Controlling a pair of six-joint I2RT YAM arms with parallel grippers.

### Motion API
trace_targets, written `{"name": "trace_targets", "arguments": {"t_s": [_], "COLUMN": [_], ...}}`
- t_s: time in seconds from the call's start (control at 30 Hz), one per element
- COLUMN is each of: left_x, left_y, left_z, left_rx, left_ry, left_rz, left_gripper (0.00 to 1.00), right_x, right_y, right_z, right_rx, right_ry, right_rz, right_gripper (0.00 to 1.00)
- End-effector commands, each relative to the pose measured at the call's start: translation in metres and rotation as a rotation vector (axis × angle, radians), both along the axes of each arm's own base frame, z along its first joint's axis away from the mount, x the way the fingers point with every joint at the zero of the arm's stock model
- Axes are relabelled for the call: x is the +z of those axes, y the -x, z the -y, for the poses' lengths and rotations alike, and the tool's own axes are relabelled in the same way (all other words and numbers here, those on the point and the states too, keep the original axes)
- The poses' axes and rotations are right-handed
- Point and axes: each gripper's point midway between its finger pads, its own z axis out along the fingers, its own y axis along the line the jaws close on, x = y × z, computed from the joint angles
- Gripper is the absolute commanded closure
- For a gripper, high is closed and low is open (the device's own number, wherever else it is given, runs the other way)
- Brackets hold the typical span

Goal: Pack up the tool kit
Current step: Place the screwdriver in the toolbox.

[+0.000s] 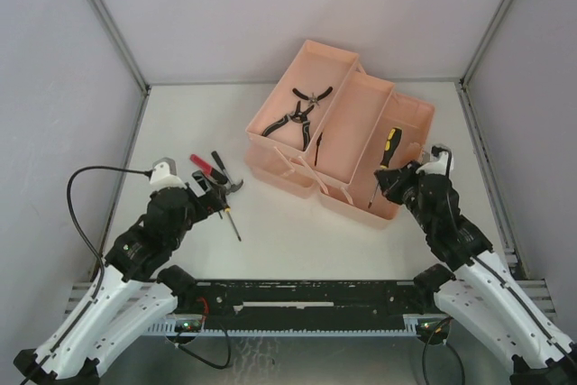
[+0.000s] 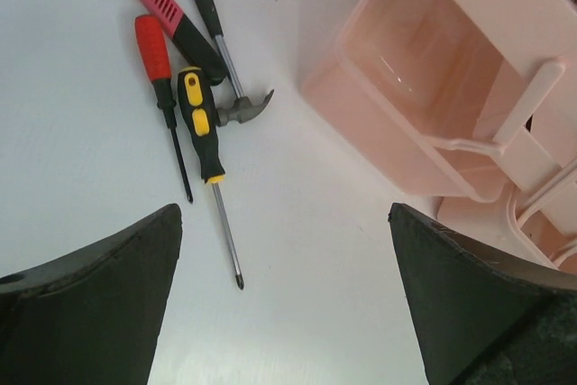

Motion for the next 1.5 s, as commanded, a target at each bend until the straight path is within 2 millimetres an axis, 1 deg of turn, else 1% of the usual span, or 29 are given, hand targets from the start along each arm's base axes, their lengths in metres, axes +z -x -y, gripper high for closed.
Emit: {"name": "trace_targets", "arguments": {"t_s": [0.0, 0.03, 0.07, 0.13, 0.2, 0.3, 0.43, 0.57, 0.67, 0.73, 0.83, 0.97, 1.07, 1.1, 1.17, 1.23, 1.27, 1.37, 1.47], "left_x": [-0.006, -0.01, -0.011, -0.006, 0.0, 0.006, -0.001, -0.01, -0.012, -0.013, -0.011, -0.007, -0.004, -0.005, -0.009, -0.012, -0.013, -0.012, -0.01], "left_y": [0.011, 0.011, 0.012, 0.015, 0.017, 0.02, 0.023, 0.026, 0.028, 0.028, 0.028, 0.026, 0.025, 0.024, 0.023, 0.023, 0.023, 0.022, 0.022], "left_z": [0.001, -0.004, -0.005, -0.004, -0.006, -0.013, -0.013, -0.012, -0.015, -0.014, -0.013, -0.014, -0.015, -0.015, -0.015, -0.014, -0.014, -0.015, -0.014], "left_rx": [0.0, 0.031, 0.037, 0.022, 0.016, 0.036, 0.033, 0.027, 0.042, 0.037, 0.03, 0.03, 0.034, 0.037, 0.042, 0.041, 0.04, 0.043, 0.034], "left_ry": [0.051, 0.054, 0.065, 0.084, 0.081, 0.058, 0.057, 0.062, 0.064, 0.076, 0.074, 0.049, 0.033, 0.032, 0.031, 0.035, 0.034, 0.028, 0.022], "left_rz": [-0.044, -0.041, -0.033, -0.014, -0.001, 0.0, -0.021, -0.04, -0.044, -0.041, -0.036, -0.034, -0.044, -0.045, -0.054, -0.057, -0.057, -0.055, -0.057], "left_gripper": [0.0, 0.0, 0.0, 0.0, 0.0, 0.0, 0.0, 0.0, 0.0, 0.0, 0.0, 0.0, 0.0, 0.0, 0.0, 0.0, 0.0, 0.0, 0.0], "right_x": [0.029, 0.031, 0.034, 0.046, 0.056, 0.055, 0.058, 0.041, 0.032, 0.018, -0.001, -0.023, -0.031, -0.032, -0.034, -0.029, -0.027, -0.015, 0.002], "right_y": [-0.019, -0.024, -0.028, -0.034, -0.042, -0.061, -0.081, -0.108, -0.124, -0.137, -0.148, -0.151, -0.149, -0.148, -0.147, -0.144, -0.142, -0.139, -0.134], "right_z": [-0.003, -0.005, -0.004, -0.009, -0.019, -0.03, -0.044, -0.06, -0.077, -0.081, -0.089, -0.103, -0.11, -0.113, -0.118, -0.127, -0.131, -0.13, -0.137], "right_rx": [-0.04, -0.037, -0.045, -0.026, 0.006, 0.003, 0.009, 0.018, 0.054, 0.03, 0.048, 0.107, 0.146, 0.165, 0.195, 0.261, 0.293, 0.288, 0.352], "right_ry": [-0.105, -0.099, -0.093, -0.084, -0.105, -0.131, -0.155, -0.125, -0.12, -0.086, -0.07, -0.067, -0.059, -0.061, -0.065, -0.089, -0.103, -0.117, -0.158], "right_rz": [0.055, 0.069, 0.067, 0.068, 0.082, 0.06, 0.046, -0.041, -0.073, -0.113, -0.181, -0.236, -0.264, -0.265, -0.267, -0.258, -0.258, -0.227, -0.184], "right_gripper": [1.0, 1.0, 1.0, 1.0, 1.0, 1.0, 1.0, 1.0, 1.0, 1.0, 1.0, 1.0, 1.0, 0.96, 0.85, 0.69, 0.68, 0.63, 0.63]}}
